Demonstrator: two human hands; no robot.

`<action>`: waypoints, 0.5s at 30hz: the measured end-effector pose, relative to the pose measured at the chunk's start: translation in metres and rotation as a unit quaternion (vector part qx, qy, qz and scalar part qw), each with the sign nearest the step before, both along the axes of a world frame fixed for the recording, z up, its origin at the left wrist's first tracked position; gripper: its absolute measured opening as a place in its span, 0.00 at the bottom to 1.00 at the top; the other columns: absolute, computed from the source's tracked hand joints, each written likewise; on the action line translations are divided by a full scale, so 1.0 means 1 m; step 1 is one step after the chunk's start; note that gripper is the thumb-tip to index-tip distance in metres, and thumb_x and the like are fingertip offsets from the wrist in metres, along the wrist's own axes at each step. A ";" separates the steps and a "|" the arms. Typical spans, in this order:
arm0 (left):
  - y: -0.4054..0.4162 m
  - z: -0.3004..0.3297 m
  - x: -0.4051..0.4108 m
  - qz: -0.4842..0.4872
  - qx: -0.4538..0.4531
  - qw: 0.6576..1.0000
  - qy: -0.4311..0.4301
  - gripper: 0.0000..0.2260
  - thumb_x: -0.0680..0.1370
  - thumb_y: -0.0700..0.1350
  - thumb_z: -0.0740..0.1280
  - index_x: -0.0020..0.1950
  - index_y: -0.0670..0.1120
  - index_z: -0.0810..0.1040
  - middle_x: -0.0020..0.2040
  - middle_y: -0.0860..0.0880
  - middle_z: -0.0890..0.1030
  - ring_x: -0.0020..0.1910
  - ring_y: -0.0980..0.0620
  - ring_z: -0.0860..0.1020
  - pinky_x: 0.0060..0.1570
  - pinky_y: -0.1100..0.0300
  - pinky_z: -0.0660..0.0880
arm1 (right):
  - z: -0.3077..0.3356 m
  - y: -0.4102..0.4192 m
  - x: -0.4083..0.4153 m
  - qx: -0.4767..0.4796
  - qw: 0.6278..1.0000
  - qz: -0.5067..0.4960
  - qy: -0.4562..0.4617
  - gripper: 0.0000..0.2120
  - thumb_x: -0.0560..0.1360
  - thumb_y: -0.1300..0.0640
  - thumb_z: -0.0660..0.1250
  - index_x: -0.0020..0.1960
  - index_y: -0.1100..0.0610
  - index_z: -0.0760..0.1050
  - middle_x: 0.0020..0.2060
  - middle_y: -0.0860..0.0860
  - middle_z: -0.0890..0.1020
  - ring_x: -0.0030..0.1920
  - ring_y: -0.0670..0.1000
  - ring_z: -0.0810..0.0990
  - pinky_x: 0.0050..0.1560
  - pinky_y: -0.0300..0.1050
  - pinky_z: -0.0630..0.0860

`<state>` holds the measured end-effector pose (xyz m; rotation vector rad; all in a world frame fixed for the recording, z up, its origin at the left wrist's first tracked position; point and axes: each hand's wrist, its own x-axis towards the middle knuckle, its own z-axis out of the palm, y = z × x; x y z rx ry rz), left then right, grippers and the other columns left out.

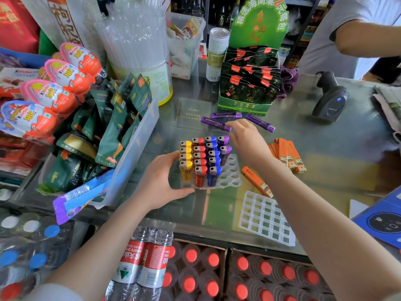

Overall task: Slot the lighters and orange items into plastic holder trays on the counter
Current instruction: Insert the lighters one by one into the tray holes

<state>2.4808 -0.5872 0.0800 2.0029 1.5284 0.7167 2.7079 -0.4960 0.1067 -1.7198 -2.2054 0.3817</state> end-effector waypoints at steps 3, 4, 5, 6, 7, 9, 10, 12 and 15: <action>0.000 0.000 -0.001 -0.001 -0.006 1.000 -0.006 0.32 0.61 0.59 0.73 0.62 0.55 0.69 0.56 0.62 0.71 0.58 0.60 0.67 0.57 0.59 0.64 | -0.007 0.021 -0.011 -0.052 0.998 -0.036 -0.017 0.17 0.79 0.56 0.57 0.66 0.58 0.67 0.63 0.59 0.70 0.61 0.61 0.70 0.56 0.56 0.71; 0.001 0.000 -0.001 -0.002 -0.006 1.000 -0.008 0.31 0.61 0.59 0.73 0.62 0.55 0.69 0.56 0.62 0.72 0.58 0.59 0.68 0.57 0.59 0.65 | -0.009 0.025 -0.013 -0.061 0.997 -0.055 0.001 0.17 0.78 0.55 0.58 0.65 0.58 0.68 0.61 0.59 0.71 0.58 0.61 0.71 0.55 0.55 0.72; 0.001 0.000 0.000 -0.003 -0.006 1.000 -0.008 0.31 0.61 0.59 0.73 0.62 0.55 0.70 0.56 0.62 0.72 0.58 0.59 0.68 0.57 0.59 0.65 | -0.010 0.028 -0.015 -0.064 0.995 -0.075 0.021 0.16 0.78 0.54 0.59 0.63 0.58 0.70 0.60 0.59 0.72 0.55 0.60 0.73 0.52 0.54 0.73; 0.001 0.000 0.000 -0.004 -0.006 1.000 -0.008 0.31 0.61 0.59 0.73 0.62 0.55 0.70 0.56 0.61 0.72 0.58 0.58 0.69 0.57 0.59 0.65 | -0.010 0.030 -0.015 -0.066 0.993 -0.093 0.035 0.15 0.77 0.53 0.61 0.61 0.58 0.73 0.58 0.59 0.72 0.51 0.59 0.75 0.50 0.52 0.73; 0.001 0.000 0.000 -0.005 -0.006 1.000 -0.008 0.31 0.61 0.59 0.73 0.62 0.55 0.70 0.56 0.61 0.73 0.58 0.58 0.69 0.58 0.59 0.65 | -0.011 0.031 -0.016 -0.065 0.992 -0.103 0.041 0.14 0.76 0.53 0.62 0.59 0.57 0.75 0.56 0.58 0.73 0.49 0.58 0.75 0.48 0.50 0.73; 0.002 -0.001 0.000 -0.005 -0.006 1.000 -0.008 0.30 0.62 0.60 0.73 0.61 0.55 0.70 0.56 0.62 0.72 0.58 0.59 0.69 0.58 0.59 0.65 | -0.010 0.030 -0.015 -0.067 0.991 -0.106 0.048 0.12 0.75 0.54 0.64 0.56 0.58 0.76 0.54 0.58 0.75 0.46 0.55 0.74 0.47 0.49 0.73; 0.002 -0.001 0.000 -0.003 -0.004 1.000 -0.008 0.30 0.61 0.60 0.73 0.61 0.56 0.70 0.56 0.64 0.72 0.58 0.59 0.68 0.57 0.60 0.64 | -0.009 0.028 -0.015 -0.068 0.991 -0.106 0.052 0.12 0.75 0.55 0.65 0.55 0.58 0.75 0.54 0.57 0.75 0.46 0.54 0.73 0.46 0.48 0.72; 0.001 -0.001 0.000 0.001 -0.002 1.000 -0.010 0.31 0.61 0.60 0.73 0.61 0.58 0.69 0.54 0.67 0.69 0.57 0.61 0.67 0.56 0.61 0.64 | -0.009 0.020 -0.013 -0.064 0.990 -0.112 0.059 0.10 0.75 0.58 0.63 0.55 0.59 0.73 0.53 0.57 0.76 0.45 0.53 0.72 0.44 0.47 0.71; 0.000 -0.001 0.001 0.004 -0.001 1.000 -0.006 0.32 0.61 0.61 0.72 0.62 0.58 0.68 0.55 0.66 0.69 0.56 0.63 0.66 0.55 0.60 0.64 | -0.005 -0.002 -0.005 -0.047 0.982 -0.138 0.116 0.07 0.77 0.59 0.60 0.54 0.58 0.69 0.50 0.56 0.78 0.44 0.53 0.75 0.43 0.48 0.74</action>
